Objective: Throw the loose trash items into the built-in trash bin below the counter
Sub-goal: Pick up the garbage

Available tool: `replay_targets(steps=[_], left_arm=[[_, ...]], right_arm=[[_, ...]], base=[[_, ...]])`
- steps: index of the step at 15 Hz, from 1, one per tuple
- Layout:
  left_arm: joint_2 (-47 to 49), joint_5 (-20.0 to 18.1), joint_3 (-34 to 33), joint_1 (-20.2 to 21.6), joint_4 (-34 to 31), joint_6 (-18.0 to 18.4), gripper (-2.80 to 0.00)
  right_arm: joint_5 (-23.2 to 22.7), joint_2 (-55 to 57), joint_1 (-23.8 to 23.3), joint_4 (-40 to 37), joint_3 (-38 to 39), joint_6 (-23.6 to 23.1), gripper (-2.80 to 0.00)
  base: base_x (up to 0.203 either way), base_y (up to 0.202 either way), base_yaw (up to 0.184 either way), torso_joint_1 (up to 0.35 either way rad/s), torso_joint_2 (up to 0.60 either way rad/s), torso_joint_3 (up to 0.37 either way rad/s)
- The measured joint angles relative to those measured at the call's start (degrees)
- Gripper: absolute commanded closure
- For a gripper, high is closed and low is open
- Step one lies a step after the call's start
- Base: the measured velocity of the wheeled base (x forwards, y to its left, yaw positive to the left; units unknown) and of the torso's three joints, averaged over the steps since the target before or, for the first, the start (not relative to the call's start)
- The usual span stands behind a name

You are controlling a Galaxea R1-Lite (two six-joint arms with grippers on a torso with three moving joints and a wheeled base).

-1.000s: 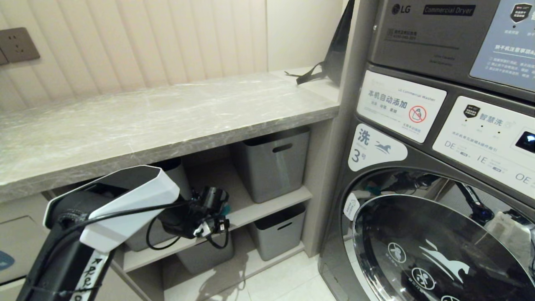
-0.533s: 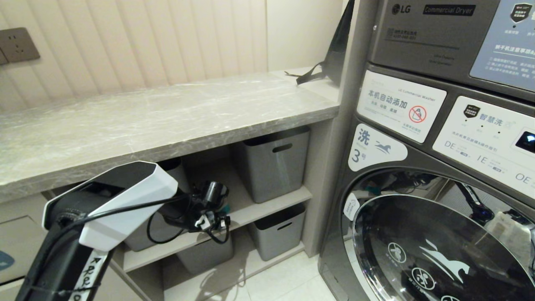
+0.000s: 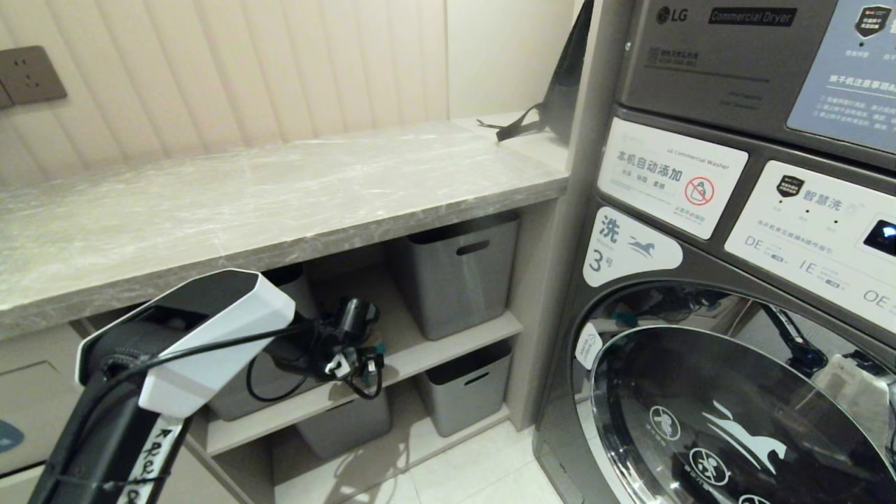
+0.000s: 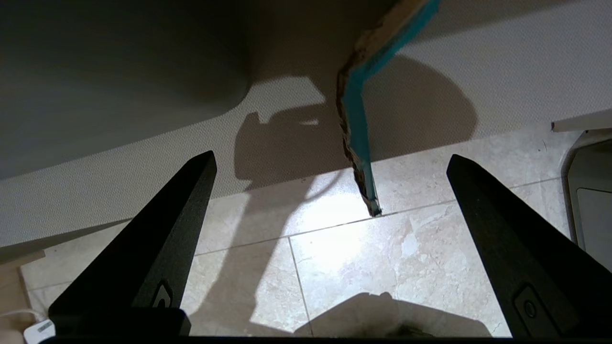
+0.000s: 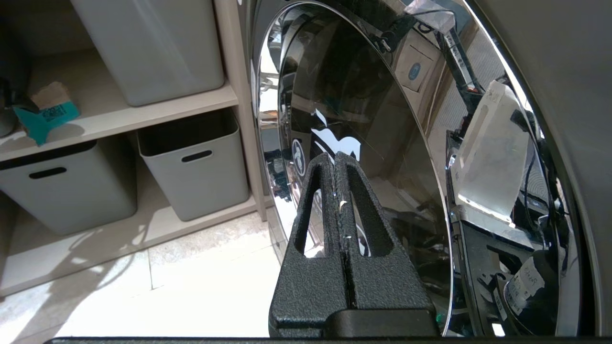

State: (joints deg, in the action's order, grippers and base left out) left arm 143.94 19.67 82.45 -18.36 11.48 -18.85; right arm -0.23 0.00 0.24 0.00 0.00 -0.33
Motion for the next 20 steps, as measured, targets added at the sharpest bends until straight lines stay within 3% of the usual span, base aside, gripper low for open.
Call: replay_targets(steps=[2,3,20], left_arm=[[0.34,-0.13,0.42,0.34,0.01,-0.01,-2.80],[0.53,-0.13,0.51,0.39,0.04,0.00,0.00],[1.02,0.05,-0.04,0.83,0.12,0.17,0.00]], right_arm=[[0.01,0.00,0.00,0.00,0.00,0.00,0.00],[-0.01,0.00,0.00,0.00,0.00,0.02,0.00],[0.00,0.00,0.00,0.00,0.00,0.01,0.00]], base=[[0.000,0.000,0.000,0.000,0.00,0.000],[0.000,0.000,0.000,0.000,0.00,0.000],[0.000,0.000,0.000,0.000,0.00,0.000]])
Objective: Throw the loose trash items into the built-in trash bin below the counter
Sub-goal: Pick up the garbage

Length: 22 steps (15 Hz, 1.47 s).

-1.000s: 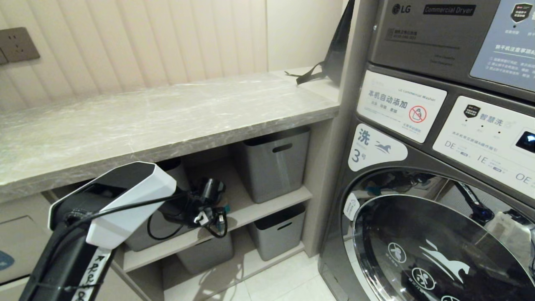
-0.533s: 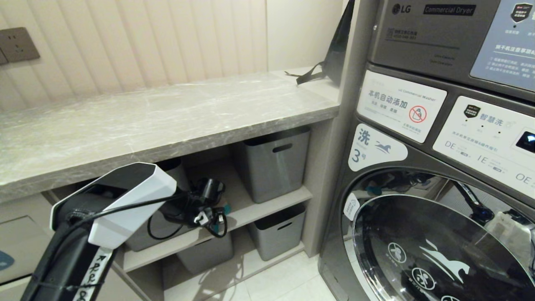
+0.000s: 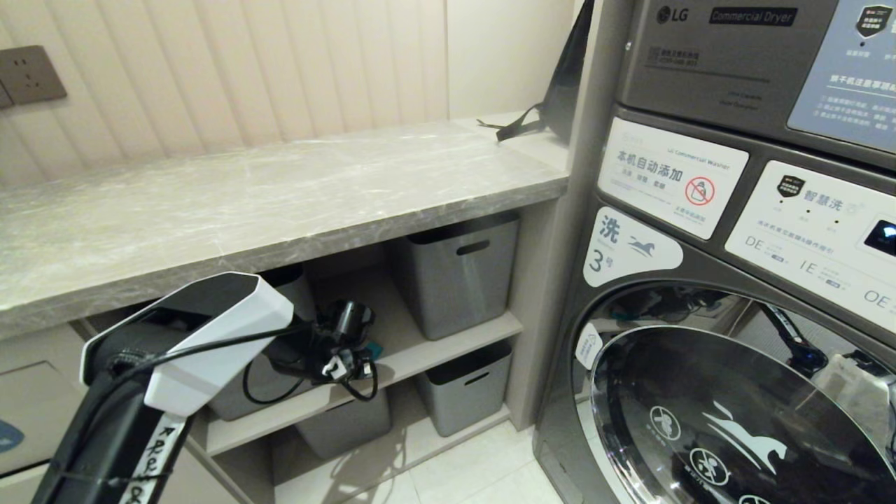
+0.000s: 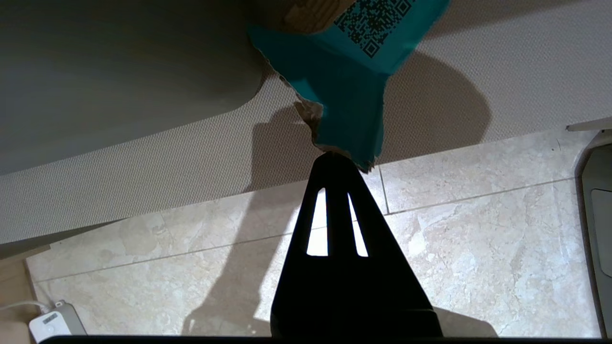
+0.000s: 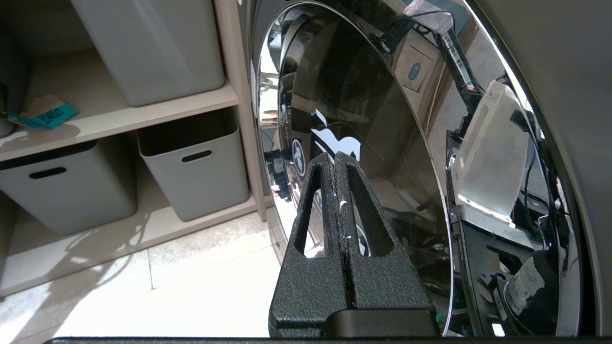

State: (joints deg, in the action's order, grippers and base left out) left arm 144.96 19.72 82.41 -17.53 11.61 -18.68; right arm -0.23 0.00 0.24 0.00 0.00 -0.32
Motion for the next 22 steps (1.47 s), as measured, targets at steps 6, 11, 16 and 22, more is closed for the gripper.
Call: replay_targets(steps=[6,11,16,22], left_arm=[[-3.97,-0.10,-5.03,-0.44,-0.41,-1.19,0.00],[-6.71,-0.07,-7.79,-0.99,-0.41,-4.53,0.00],[-8.53,1.14,-8.76,-2.72,-0.80,-14.53,0.00],[-10.86,1.08,-9.48,-1.95,-0.78,-16.73,0.00]], right_arm=[[-0.01,0.00,0.00,0.00,0.00,0.01,0.00],[0.01,0.00,0.00,0.00,0.00,0.00,0.00],[-0.01,0.00,0.00,0.00,0.00,0.01,0.00],[0.01,0.00,0.00,0.00,0.00,0.00,0.00]], base=[[0.000,0.000,0.000,0.000,0.00,0.000],[0.000,0.000,0.000,0.000,0.00,0.000],[0.000,0.000,0.000,0.000,0.00,0.000],[0.000,0.000,0.000,0.000,0.00,0.000]])
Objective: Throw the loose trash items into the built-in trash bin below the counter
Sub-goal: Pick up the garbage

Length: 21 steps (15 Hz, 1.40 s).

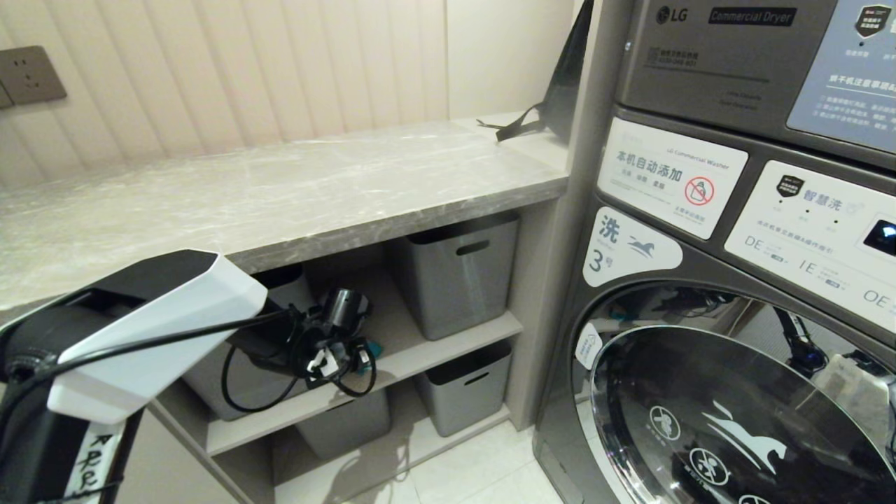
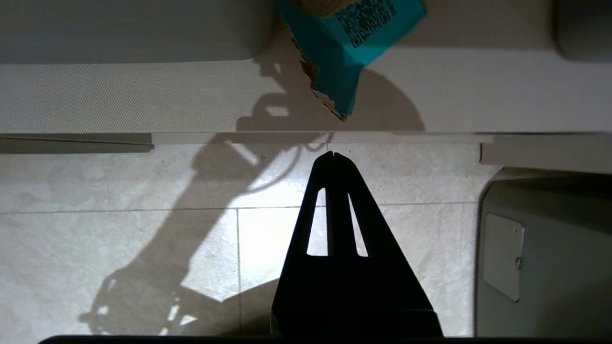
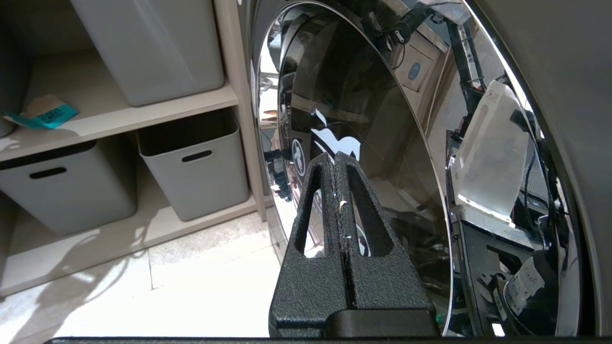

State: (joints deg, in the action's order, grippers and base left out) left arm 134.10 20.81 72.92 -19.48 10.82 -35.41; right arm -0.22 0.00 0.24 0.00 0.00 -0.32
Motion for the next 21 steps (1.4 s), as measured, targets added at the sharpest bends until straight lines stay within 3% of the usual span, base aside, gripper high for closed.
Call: replay_targets(steps=[10,14,21], left_arm=[[-0.94,-0.17,-1.56,0.35,0.26,-1.33,0.00],[-1.73,0.06,-1.43,0.04,0.19,3.01,0.00],[-2.59,0.51,-1.56,-0.39,0.33,3.12,0.00]], right_arm=[[-0.01,0.00,0.00,0.00,0.00,0.00,0.00],[0.00,0.00,0.00,0.00,0.00,0.02,0.00],[-0.01,0.00,0.00,0.00,0.00,0.00,0.00]], base=[[0.000,0.000,0.000,0.000,0.00,0.000],[0.000,0.000,0.000,0.000,0.00,0.000],[0.000,0.000,0.000,0.000,0.00,0.000]])
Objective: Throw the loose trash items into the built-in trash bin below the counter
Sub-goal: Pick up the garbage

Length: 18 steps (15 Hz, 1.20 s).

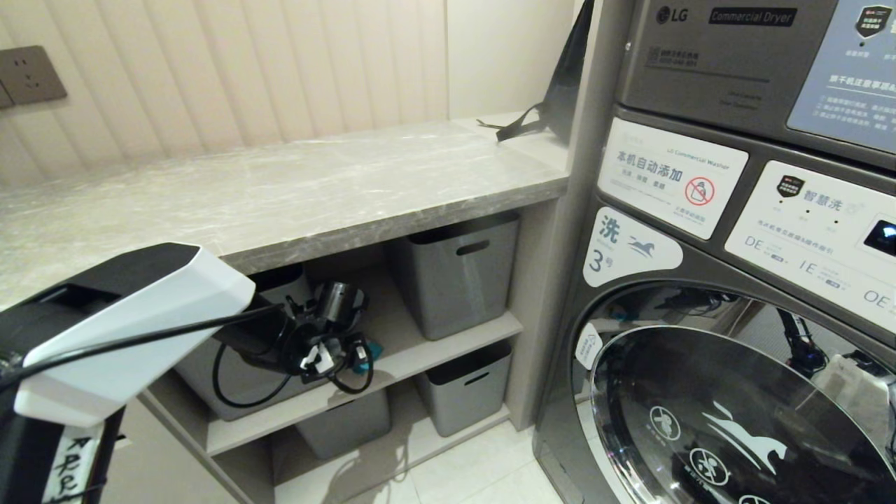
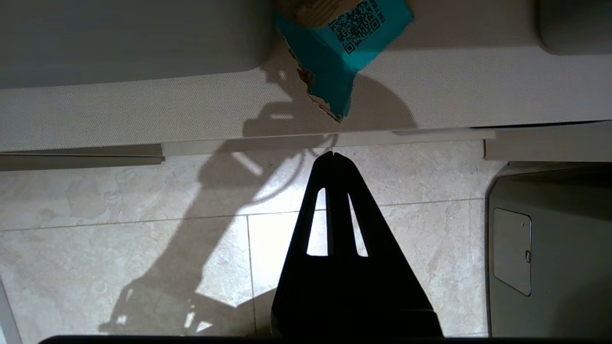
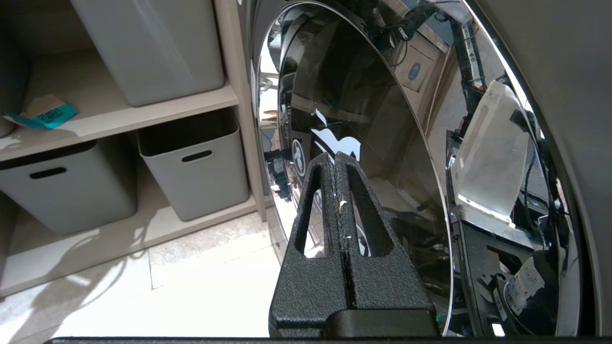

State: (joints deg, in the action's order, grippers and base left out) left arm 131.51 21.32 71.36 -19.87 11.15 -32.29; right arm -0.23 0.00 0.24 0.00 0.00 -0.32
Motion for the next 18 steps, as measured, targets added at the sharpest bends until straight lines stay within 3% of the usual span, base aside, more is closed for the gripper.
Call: replay_targets(steps=[7,12,14,18], left_arm=[[-0.14,-0.04,-0.53,0.00,-0.05,-0.15,0.00],[-7.95,-2.73,-7.90,-1.20,-0.20,1.19,0.00],[-15.68,-3.11,-15.52,-2.39,0.52,5.49,0.00],[-37.41,-5.84,-35.26,-3.83,6.77,18.98,0.00]], right_arm=[[-0.01,0.00,0.00,0.00,0.00,-0.01,0.00],[-0.01,0.00,0.00,0.00,0.00,0.01,0.00],[-0.01,0.00,0.00,0.00,0.00,0.01,0.00],[0.01,0.00,0.00,0.00,0.00,0.01,0.00]], base=[[0.000,0.000,0.000,0.000,0.00,0.000],[0.000,0.000,0.000,0.000,0.00,0.000],[0.000,0.000,0.000,0.000,0.00,0.000],[0.000,0.000,0.000,0.000,0.00,0.000]])
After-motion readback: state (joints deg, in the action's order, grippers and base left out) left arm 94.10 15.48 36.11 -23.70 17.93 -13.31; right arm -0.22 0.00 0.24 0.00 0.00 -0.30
